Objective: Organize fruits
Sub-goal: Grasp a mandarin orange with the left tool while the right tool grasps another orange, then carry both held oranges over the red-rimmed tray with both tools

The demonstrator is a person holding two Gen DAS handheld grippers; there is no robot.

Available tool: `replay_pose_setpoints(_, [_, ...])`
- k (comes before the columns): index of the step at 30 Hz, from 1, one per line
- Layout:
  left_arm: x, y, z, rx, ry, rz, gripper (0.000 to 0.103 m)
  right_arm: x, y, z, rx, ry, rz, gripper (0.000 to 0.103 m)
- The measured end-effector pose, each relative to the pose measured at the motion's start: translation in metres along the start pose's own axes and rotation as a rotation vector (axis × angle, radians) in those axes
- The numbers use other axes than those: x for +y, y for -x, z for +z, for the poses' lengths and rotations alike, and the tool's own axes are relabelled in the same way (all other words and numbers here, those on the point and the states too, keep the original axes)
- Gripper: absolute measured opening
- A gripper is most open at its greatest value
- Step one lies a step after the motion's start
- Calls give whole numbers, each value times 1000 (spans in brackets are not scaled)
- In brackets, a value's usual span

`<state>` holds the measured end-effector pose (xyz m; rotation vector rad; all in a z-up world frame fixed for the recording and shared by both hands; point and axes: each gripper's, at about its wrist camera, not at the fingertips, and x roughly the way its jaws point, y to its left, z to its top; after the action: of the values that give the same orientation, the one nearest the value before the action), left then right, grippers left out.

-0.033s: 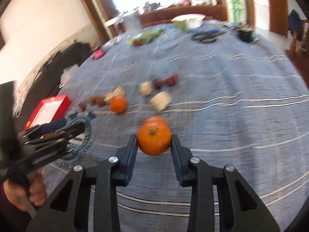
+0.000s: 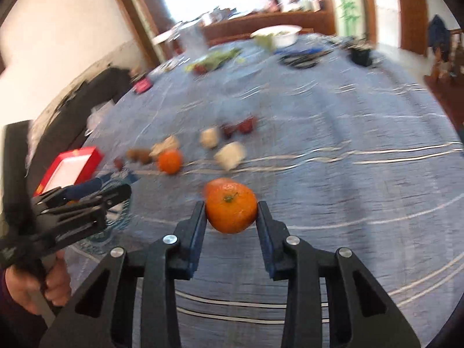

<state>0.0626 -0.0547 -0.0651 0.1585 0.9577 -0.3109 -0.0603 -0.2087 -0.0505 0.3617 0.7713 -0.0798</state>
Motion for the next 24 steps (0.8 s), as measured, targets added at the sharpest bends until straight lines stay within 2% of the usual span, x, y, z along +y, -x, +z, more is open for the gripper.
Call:
replay_pose_setpoints(5, [-21, -26, 18, 46, -1, -8, 64, -34, 14, 1, -42, -47, -42, 36])
replay_pose_setpoints(6, [-23, -29, 20, 56, 1, -8, 57, -39, 15, 1, -45, -54, -42, 36])
replay_pose_setpoints(9, [-29, -38, 26, 76, -7, -21, 51, -45, 17, 0, -56, -51, -54, 36])
replay_pose_setpoints(10, [-32, -41, 27, 81, -12, -21, 45, -46, 18, -1, -56, -51, -52, 36])
replay_pose_setpoints(12, [-35, -42, 27, 72, -28, -22, 40, -46, 14, -1, -49, -57, -39, 36])
replay_pose_setpoints(14, [-35, -42, 29, 65, -29, -39, 32, -46, 13, -3, -45, -51, -36, 36])
replay_pose_setpoints(20, [-26, -37, 30, 55, -13, -84, 31, -31, 7, -5, -24, -26, -10, 36])
replay_pose_setpoints(24, [-11, -9, 22, 21, 1, -89, 30, -13, 6, -3, -12, 6, 19, 36])
